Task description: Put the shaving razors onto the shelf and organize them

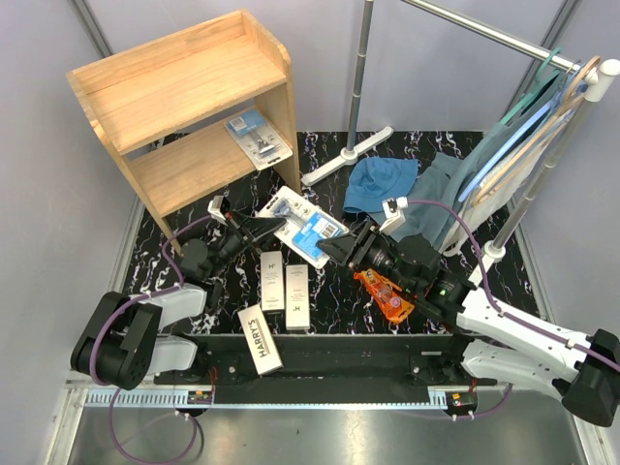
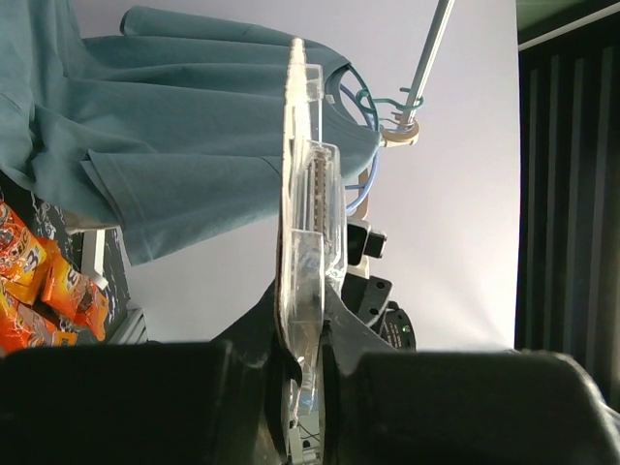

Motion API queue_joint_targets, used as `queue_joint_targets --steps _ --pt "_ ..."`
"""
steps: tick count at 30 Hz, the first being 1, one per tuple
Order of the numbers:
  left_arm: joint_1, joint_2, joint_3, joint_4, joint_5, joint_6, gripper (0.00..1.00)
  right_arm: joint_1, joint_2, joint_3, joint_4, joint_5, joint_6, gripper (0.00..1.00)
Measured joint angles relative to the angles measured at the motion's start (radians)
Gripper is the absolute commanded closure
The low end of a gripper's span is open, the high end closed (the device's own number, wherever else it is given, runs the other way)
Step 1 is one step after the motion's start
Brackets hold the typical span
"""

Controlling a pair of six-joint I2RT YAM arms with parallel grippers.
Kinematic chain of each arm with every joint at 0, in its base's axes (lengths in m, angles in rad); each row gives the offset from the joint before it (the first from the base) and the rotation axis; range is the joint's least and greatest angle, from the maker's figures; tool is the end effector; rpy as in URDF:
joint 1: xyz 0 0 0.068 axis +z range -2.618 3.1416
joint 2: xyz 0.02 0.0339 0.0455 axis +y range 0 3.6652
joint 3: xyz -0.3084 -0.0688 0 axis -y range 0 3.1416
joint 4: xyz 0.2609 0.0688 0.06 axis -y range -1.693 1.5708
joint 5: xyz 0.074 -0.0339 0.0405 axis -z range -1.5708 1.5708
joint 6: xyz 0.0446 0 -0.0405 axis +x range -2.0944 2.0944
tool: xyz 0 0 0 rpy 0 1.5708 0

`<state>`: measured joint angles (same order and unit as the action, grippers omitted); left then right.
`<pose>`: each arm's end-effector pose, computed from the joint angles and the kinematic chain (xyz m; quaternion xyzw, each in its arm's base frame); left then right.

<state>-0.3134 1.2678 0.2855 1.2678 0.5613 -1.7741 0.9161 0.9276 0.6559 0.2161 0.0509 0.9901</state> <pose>0.2114 -0.0935 0.2556 -0.2190 0.5769 -0.7483 0.2434 0.1363 0.1738 0.3415 0.0443 0.7251 0.5493 0.4129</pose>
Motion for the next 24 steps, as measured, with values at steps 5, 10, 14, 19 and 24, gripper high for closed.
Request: queue_joint_targets --steps 5,10,14,19,24 --pt "0.0 -0.003 -0.011 0.006 0.0 0.001 1.0 0.0 0.01 0.0 0.008 -0.002 0.014 0.77" --pt "0.0 -0.003 -0.013 0.01 0.0 0.001 1.0 0.0 0.009 -0.003 0.026 -0.009 0.024 0.85" --pt "-0.001 -0.003 -0.013 0.01 0.001 0.001 1.0 0.0 0.007 -0.006 0.027 -0.009 0.025 0.91" --pt "-0.001 -0.005 -0.013 0.011 0.003 0.002 0.87 0.0 0.0 -0.006 0.023 -0.011 0.025 0.95" --pt "-0.002 -0.005 -0.013 0.014 0.032 0.004 0.62 0.0 -0.023 -0.018 0.016 -0.01 0.021 0.96"
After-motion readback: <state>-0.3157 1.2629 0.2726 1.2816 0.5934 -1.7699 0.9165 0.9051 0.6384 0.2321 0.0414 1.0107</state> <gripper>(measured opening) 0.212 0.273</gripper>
